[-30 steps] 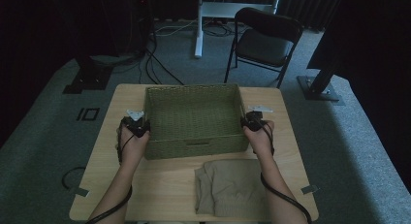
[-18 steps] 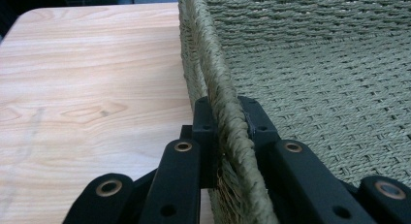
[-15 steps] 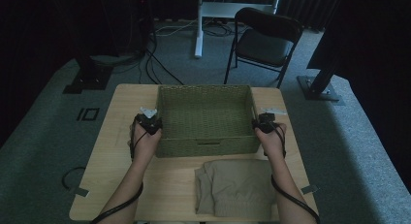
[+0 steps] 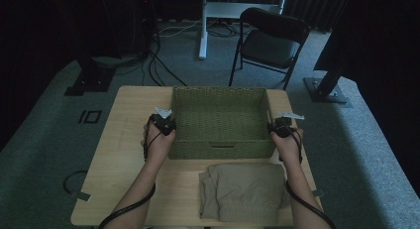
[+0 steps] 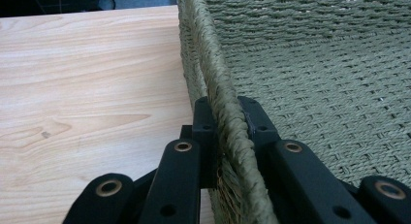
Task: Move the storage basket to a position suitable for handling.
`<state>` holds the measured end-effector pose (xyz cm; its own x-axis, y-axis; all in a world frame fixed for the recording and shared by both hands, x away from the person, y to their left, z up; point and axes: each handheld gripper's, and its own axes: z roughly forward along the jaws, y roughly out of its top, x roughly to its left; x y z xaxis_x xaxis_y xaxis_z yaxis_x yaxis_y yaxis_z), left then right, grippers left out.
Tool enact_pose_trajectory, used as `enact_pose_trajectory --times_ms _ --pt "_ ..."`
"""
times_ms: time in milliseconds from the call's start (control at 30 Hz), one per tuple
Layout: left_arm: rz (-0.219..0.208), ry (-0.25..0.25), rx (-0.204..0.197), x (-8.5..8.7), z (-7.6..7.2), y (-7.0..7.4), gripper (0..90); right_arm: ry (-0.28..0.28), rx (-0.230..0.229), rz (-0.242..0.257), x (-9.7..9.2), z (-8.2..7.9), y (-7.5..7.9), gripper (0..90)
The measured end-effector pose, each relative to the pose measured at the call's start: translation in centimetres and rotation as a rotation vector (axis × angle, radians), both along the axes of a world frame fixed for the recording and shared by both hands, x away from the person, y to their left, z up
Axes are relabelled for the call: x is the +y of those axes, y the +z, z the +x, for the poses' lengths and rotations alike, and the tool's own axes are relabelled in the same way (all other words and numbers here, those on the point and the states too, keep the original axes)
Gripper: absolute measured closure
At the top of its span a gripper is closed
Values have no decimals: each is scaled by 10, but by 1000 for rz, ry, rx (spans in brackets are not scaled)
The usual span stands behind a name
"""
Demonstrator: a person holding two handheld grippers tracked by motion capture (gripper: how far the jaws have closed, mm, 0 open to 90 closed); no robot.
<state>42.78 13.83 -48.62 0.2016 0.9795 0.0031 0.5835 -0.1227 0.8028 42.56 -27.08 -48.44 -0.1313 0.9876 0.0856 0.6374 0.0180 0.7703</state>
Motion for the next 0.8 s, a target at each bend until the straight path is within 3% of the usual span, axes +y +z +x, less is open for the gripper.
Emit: enact_pose_trajectory --times_ms 800 --pt "1 -44 2 -34 11 0 806 -52 2 5 -33 -9 0 788"
